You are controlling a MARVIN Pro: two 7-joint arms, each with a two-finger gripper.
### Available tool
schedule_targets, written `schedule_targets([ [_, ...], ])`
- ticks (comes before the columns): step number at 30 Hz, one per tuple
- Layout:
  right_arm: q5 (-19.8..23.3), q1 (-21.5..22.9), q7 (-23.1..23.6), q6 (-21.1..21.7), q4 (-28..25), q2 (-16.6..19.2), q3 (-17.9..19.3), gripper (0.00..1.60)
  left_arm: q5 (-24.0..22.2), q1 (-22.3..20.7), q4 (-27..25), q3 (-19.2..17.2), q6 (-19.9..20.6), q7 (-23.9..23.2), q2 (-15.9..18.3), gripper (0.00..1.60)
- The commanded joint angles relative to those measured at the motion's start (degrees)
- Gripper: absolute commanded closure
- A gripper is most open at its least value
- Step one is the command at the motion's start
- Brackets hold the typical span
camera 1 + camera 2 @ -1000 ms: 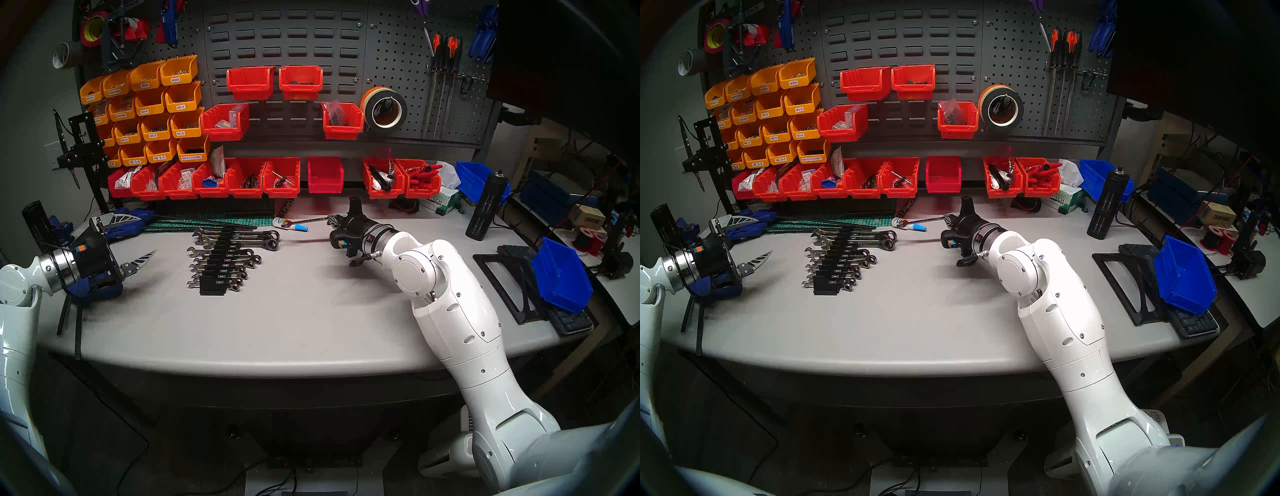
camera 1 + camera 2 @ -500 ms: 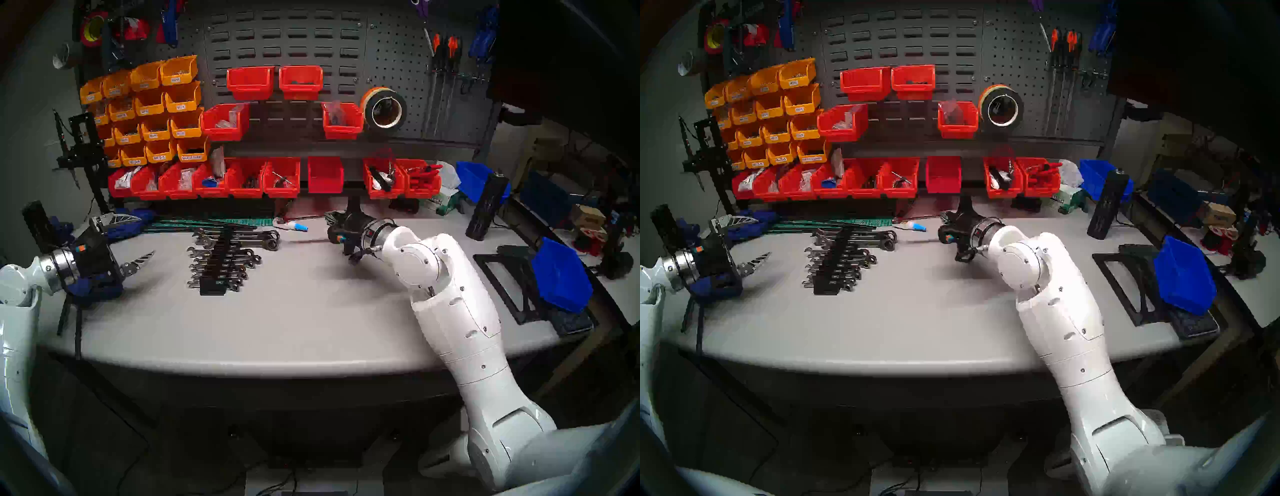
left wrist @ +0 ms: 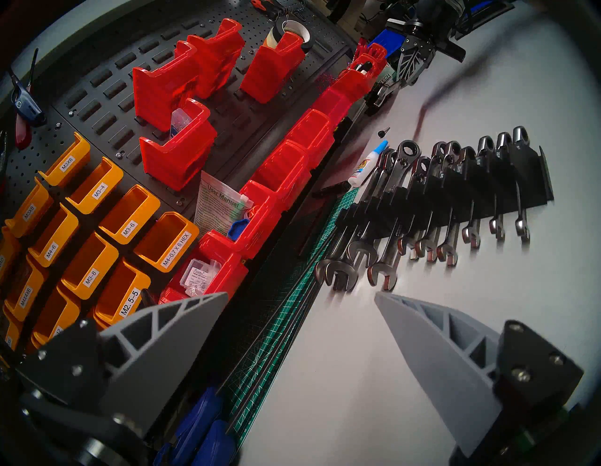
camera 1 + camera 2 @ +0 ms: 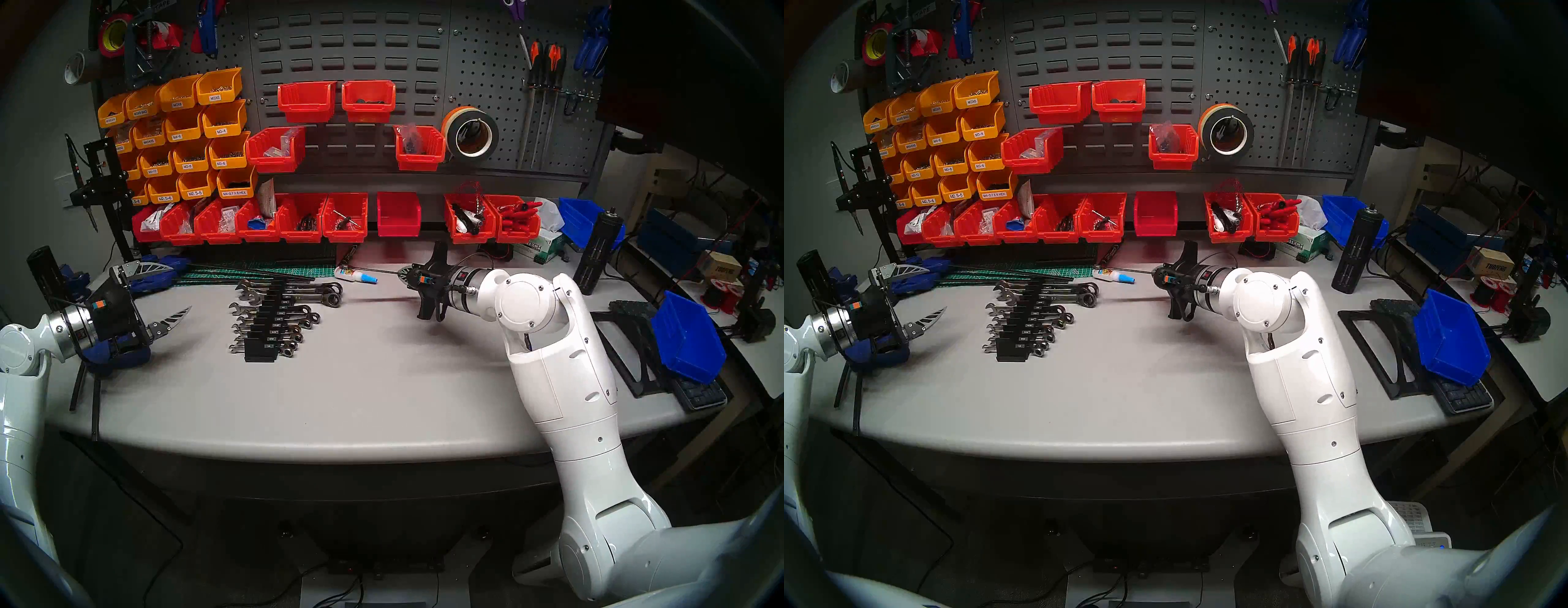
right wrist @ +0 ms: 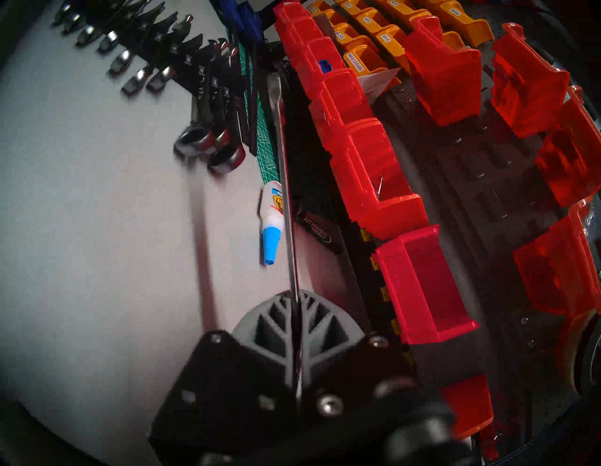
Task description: Put the wrenches on the table into the correct slot in the case
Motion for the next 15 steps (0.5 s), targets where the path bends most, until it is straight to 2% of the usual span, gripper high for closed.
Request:
schedule_targets([
  [1,2.9,3.9,5.5,2.9,-1.2,-1.0,0.9,1.60,-0.8,-1.2,-0.7,-1.1,0.1,0.3,0.7,0.00],
  [15,3.1,5.6,8.1,4.8,0.6,-2.5,1.7,1.60,-0.8,-1.2,-0.7,-1.1,0.1,0.3,0.7,0.00],
])
